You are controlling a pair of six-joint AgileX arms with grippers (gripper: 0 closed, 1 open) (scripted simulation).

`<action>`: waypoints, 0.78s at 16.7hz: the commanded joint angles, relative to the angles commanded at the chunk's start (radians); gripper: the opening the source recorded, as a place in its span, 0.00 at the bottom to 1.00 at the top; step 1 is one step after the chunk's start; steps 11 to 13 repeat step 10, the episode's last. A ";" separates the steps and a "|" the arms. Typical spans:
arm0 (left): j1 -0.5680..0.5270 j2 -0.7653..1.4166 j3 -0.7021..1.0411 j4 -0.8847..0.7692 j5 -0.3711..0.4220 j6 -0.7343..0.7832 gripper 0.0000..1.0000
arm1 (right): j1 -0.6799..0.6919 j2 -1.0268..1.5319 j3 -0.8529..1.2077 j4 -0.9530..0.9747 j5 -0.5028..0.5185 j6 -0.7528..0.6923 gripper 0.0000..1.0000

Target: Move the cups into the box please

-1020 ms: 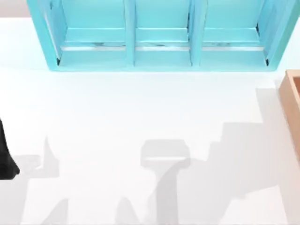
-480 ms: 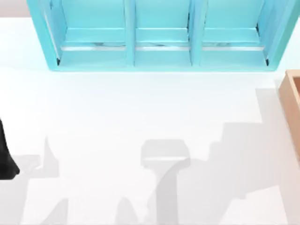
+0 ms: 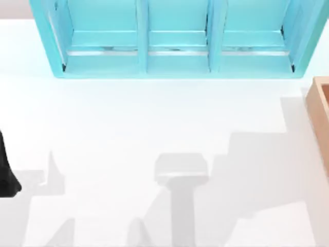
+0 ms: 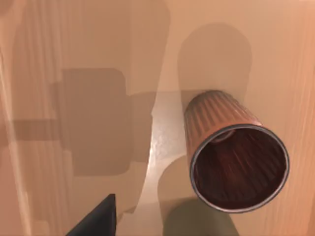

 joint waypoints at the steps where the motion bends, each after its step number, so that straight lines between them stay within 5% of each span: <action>1: 0.000 0.000 0.000 0.000 0.000 0.000 1.00 | -0.001 0.004 0.042 -0.039 0.000 0.000 1.00; 7: 0.000 0.000 0.000 0.000 0.000 0.000 1.00 | -0.002 0.015 0.287 -0.275 -0.002 -0.004 1.00; 13: 0.000 0.000 0.000 0.000 0.000 0.000 1.00 | -0.002 0.017 0.318 -0.305 -0.001 -0.004 1.00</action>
